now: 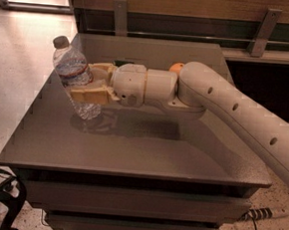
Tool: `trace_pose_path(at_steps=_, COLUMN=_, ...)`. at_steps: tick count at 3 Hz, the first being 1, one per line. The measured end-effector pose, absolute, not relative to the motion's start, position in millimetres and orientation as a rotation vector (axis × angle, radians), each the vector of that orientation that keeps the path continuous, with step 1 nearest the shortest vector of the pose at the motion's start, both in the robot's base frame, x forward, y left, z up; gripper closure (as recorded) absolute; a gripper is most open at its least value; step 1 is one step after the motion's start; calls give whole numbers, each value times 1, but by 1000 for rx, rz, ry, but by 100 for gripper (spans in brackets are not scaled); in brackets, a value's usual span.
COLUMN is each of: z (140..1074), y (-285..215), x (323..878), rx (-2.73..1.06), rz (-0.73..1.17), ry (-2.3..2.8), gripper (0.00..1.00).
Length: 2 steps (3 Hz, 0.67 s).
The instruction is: Place water bottle upright
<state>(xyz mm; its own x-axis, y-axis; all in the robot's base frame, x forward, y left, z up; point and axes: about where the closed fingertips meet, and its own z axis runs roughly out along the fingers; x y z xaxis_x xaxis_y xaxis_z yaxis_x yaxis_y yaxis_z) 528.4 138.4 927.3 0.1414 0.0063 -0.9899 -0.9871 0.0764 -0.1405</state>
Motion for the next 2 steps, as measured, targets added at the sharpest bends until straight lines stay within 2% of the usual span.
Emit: trace_pose_path(at_steps=2, z=893, y=138, x=533, rx=-1110, rz=1122, ry=1191, gripper=100)
